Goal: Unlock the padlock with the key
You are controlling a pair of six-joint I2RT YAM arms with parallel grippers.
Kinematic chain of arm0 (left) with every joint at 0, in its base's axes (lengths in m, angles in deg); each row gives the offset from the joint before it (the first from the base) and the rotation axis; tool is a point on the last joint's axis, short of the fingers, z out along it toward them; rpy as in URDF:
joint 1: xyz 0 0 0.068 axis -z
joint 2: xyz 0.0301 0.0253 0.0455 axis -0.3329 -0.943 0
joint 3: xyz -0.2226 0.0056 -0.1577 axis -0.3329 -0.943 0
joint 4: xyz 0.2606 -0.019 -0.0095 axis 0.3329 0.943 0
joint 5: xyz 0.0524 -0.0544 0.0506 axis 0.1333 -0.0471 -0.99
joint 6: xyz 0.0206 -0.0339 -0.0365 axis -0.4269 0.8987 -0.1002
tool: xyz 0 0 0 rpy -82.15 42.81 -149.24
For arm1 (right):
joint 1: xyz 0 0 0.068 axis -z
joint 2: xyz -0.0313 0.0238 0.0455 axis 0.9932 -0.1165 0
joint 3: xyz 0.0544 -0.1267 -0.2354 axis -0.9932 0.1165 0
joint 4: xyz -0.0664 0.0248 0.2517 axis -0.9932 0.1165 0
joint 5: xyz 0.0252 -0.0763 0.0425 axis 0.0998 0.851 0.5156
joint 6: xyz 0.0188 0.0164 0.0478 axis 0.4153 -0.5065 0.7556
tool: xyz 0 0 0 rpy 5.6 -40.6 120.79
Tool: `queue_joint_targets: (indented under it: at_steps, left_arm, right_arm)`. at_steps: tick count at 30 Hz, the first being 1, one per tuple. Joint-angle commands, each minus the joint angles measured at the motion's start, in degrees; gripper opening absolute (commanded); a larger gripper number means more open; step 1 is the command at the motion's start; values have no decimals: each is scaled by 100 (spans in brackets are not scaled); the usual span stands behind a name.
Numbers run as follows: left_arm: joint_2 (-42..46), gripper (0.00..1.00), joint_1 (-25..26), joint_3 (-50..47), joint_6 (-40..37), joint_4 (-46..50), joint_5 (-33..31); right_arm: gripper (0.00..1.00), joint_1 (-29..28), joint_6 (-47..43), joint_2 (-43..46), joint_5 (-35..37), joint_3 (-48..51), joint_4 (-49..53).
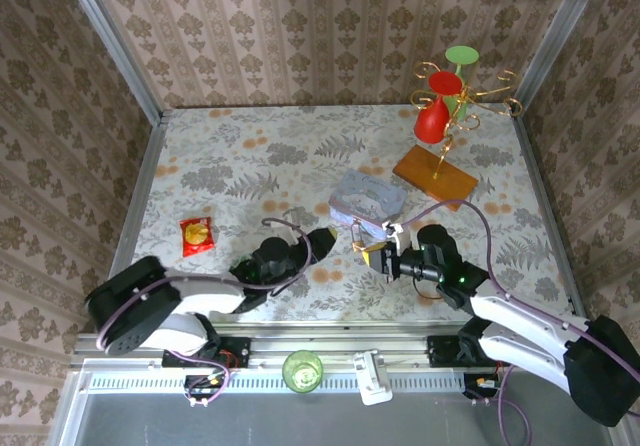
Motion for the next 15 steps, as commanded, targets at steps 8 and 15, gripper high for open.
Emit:
queue_joint_targets:
  at_steps: [8,15]
  left_arm:
    - [-372,73,-129,1579,-1245,2924,1001]
    - [-1239,75,-211,1825,-1343,2642,1385]
  right_arm:
    - [0,747,1455,-806,-84,-597,1181]
    - [0,1043,2028,-954,-77,-291,1064]
